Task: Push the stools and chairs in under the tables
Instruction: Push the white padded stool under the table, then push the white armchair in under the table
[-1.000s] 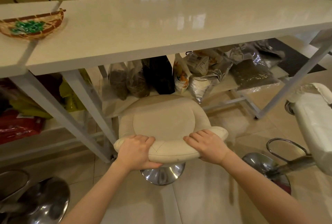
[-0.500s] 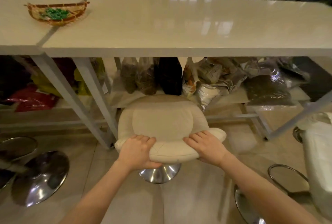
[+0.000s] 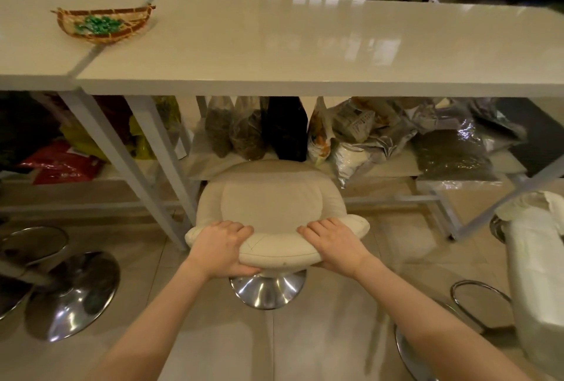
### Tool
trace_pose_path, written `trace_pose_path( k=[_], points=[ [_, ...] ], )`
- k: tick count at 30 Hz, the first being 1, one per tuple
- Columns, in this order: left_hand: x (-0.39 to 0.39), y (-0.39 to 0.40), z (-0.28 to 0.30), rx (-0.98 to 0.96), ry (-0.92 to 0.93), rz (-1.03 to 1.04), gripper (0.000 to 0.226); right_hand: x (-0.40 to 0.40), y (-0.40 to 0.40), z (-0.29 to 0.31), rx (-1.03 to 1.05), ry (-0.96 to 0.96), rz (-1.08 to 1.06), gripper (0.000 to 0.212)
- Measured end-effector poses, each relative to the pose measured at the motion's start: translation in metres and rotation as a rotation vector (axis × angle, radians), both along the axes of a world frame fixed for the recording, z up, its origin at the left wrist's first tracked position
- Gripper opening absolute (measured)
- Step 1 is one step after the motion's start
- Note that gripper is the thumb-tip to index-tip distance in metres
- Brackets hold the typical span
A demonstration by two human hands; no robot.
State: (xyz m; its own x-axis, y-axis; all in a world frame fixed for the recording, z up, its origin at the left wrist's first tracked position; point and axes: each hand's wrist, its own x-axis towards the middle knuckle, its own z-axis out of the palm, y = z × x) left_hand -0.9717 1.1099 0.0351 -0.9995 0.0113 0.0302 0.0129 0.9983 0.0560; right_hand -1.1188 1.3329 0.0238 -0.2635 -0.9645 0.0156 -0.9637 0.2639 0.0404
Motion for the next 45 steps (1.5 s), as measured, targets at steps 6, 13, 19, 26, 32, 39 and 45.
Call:
trace_pose_path(
  k=[6,13,19,26,32,39,45],
  points=[
    [-0.003,-0.001,0.012,0.019,-0.148,-0.008,0.085,0.016,0.006,0.021,0.035,-0.090,-0.128,0.099],
    [-0.045,0.047,0.055,0.073,-0.259,-0.029,0.138,0.039,0.076,0.047,-0.046,-0.088,-0.375,0.102],
    [-0.103,0.188,0.089,0.311,-0.065,-0.324,0.081,0.050,0.177,0.078,-0.105,0.025,-0.670,0.099],
    [-0.116,0.332,0.130,0.485,0.022,-0.640,0.071,0.075,0.304,0.140,-0.230,0.211,-0.969,0.086],
    [-0.109,0.427,0.148,0.673,-0.003,-0.715,0.076,0.092,0.399,0.175,-0.334,0.296,-1.013,0.076],
    [-0.099,0.517,0.143,0.781,-0.013,-0.709,0.075,0.095,0.517,0.195,-0.357,0.213,-0.999,0.078],
    [-0.105,0.562,0.153,0.576,0.161,-0.704,0.089,0.096,0.599,0.192,-0.346,0.122,-1.006,0.080]
  ],
)
